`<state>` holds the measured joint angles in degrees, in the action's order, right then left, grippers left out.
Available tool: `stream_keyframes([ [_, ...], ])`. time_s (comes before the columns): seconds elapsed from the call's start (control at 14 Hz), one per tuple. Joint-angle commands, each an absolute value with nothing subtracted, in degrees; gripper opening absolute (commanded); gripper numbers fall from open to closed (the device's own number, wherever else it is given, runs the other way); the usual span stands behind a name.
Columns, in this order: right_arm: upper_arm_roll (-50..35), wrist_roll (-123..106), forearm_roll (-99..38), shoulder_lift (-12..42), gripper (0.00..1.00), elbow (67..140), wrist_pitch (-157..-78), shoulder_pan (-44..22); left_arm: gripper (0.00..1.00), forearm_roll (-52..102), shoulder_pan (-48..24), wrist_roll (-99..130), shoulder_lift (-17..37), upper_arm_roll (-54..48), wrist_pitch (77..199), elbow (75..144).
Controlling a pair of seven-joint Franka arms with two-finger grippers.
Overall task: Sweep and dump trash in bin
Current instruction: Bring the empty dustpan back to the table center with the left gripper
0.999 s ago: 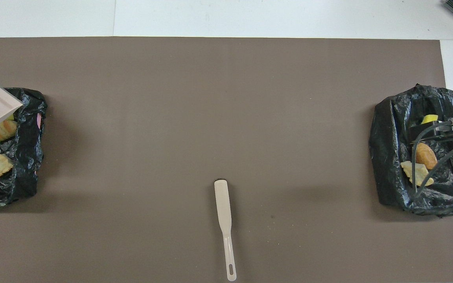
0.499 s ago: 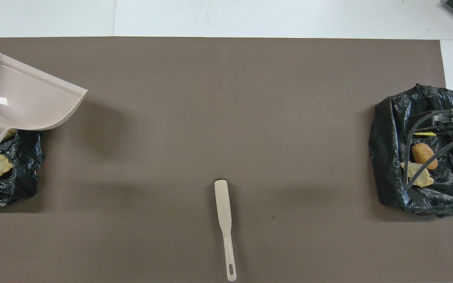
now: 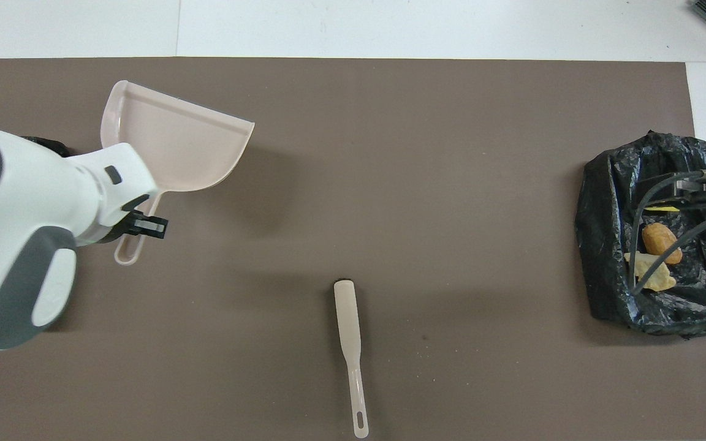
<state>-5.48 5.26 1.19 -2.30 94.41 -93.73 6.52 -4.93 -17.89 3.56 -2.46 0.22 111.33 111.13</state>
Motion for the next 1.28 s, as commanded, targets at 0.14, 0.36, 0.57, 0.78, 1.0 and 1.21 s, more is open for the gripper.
stream_keyframes([
  [0.14, -5.71, 6.15, 0.0, -2.2, 1.0, 94.04, -92.55, 7.12, 0.0, -2.99, -28.63, 16.94, 4.46, 1.49, 120.22, 111.18],
  [0.36, -5.71, 6.15, 0.0, -2.2, 1.0, 94.04, -92.55, 7.12, 0.0, -0.98, -31.02, 21.53, 8.43, 1.41, 126.64, 111.18],
  [0.57, -5.71, 6.15, 0.0, -2.2, 1.0, 94.04, -92.46, 7.12, 0.0, 2.72, -32.16, 22.14, 9.31, 1.41, 129.19, 111.27],
  [0.78, -5.71, 6.15, 0.0, -2.2, 1.0, 94.04, -92.37, 7.12, 0.0, 4.66, -35.23, 22.77, 12.39, 1.41, 135.51, 111.09],
  [1.0, -5.71, 6.15, 0.0, -2.29, 1.0, 94.13, -92.37, 7.12, 0.0, 4.75, -36.65, 22.41, 12.75, 1.41, 135.53, 111.27],
  [1.21, -5.71, 6.24, 0.0, -2.29, 1.0, 94.13, -92.37, 7.12, 0.0, 4.83, -37.52, 23.11, 13.62, 1.41, 135.97, 111.09],
])
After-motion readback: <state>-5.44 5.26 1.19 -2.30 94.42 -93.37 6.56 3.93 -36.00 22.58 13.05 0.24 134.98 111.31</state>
